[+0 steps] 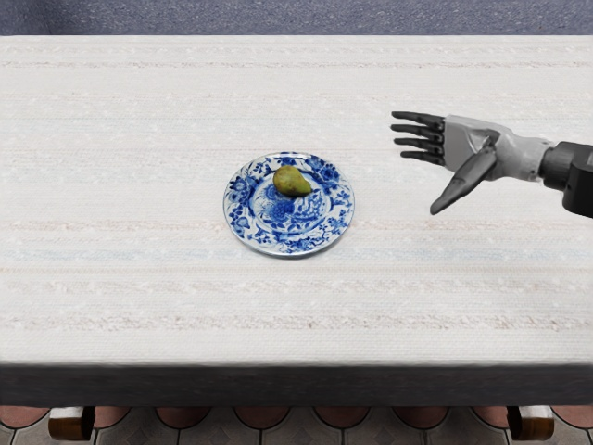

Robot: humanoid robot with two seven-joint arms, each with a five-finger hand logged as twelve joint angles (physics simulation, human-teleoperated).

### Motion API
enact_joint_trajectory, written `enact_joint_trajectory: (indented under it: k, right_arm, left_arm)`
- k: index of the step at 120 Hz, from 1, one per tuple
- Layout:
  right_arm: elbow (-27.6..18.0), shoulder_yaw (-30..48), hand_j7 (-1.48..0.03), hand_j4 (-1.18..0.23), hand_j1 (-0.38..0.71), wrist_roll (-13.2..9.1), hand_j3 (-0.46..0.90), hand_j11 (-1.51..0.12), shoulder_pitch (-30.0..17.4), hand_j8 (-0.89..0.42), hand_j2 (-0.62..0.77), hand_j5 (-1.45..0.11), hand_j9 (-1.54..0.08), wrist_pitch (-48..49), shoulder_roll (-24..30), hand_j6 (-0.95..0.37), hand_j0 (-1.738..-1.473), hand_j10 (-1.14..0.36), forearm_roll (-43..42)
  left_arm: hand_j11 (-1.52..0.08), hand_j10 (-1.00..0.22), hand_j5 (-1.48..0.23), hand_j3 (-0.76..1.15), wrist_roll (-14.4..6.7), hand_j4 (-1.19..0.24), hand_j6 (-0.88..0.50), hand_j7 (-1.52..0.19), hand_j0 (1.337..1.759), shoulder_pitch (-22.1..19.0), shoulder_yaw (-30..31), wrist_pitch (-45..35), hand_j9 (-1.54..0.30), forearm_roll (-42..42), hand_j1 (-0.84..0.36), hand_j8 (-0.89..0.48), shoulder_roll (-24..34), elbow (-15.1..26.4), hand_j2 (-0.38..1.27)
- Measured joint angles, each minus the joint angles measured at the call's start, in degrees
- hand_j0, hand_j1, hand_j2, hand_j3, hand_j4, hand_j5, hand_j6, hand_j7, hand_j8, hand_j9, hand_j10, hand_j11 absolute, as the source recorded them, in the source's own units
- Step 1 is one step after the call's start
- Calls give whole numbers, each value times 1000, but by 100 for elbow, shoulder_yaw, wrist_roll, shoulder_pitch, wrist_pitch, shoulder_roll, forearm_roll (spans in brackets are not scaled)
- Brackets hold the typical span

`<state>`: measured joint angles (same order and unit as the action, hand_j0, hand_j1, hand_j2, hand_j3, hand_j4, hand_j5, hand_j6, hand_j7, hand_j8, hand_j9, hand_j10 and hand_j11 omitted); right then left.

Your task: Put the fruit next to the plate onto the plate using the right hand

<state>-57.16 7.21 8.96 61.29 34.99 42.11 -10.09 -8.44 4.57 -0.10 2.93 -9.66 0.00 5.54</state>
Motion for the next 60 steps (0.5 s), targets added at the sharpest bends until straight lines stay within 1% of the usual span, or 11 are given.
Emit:
enact_joint_trajectory:
  k: [12,25,60]
  right_arm:
    - [2,-12,0,0,-349,0,0,0,-30,0,2,0,0,0,247,0,-1658,0,0]
    - [3,-15,0,0,-349,1,0,0,-43,0,2,0,0,0,387,0,-1658,0,0]
    - [7,-10,0,0,-349,1,0,0,-71,0,2,0,0,0,485,0,-1658,0,-1]
  left_arm:
    - [-26,-21,-27,0,0,-21,-21,-27,1658,0,0,1,-27,0,325,-21,0,0,4]
    - [-26,-21,-27,0,1,-21,-21,-27,1658,0,-2,4,-27,-1,325,-21,0,1,4]
    - [-27,-21,-27,0,0,-21,-21,-27,1658,0,-4,6,-27,-1,325,-21,0,0,4]
